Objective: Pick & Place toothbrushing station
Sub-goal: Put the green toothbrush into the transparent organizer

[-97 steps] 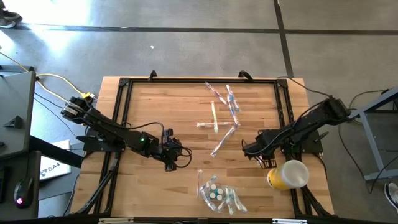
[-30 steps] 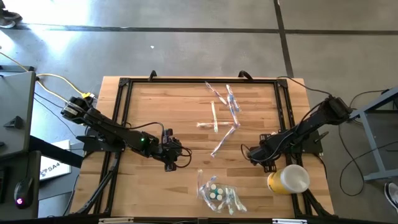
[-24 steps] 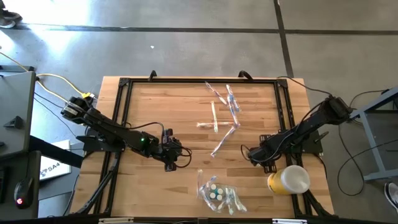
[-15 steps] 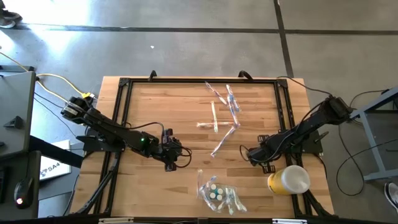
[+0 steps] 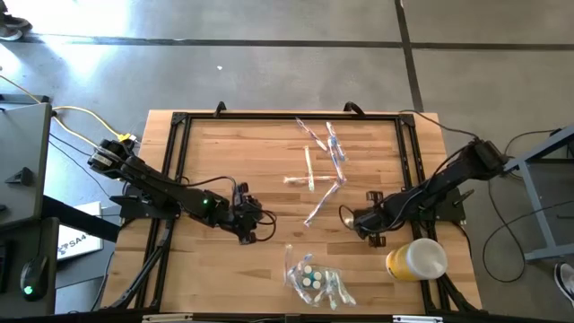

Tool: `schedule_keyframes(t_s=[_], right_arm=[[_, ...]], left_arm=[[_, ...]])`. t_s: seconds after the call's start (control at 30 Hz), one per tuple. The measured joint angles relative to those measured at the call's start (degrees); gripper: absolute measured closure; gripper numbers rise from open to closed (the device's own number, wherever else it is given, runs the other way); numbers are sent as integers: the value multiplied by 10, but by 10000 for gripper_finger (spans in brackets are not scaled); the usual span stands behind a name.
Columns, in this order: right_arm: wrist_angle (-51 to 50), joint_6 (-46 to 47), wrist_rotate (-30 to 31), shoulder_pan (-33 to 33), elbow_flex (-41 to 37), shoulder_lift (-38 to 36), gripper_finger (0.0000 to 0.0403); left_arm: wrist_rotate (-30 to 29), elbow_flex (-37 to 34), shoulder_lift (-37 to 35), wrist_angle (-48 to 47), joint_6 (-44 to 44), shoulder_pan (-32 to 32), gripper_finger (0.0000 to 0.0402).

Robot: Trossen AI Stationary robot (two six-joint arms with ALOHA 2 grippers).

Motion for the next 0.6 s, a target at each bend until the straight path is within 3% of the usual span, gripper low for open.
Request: schedule_keyframes(t_s=[0.17,0.33,0.43,0.6], right_arm=[[-50,0,106,-2,47,2,388],[-128,-10,197,0,143,1,388],[-141,-23,270,15,207,1,388],[-132,-61,353,82,321,1,388]], left_arm=[[-29,0,0,1,0,0,239],[-44,0,0,12,11,-2,239],[-87,0,0,29,33,-18,239],[-181,0,0,100,150,-77,239]])
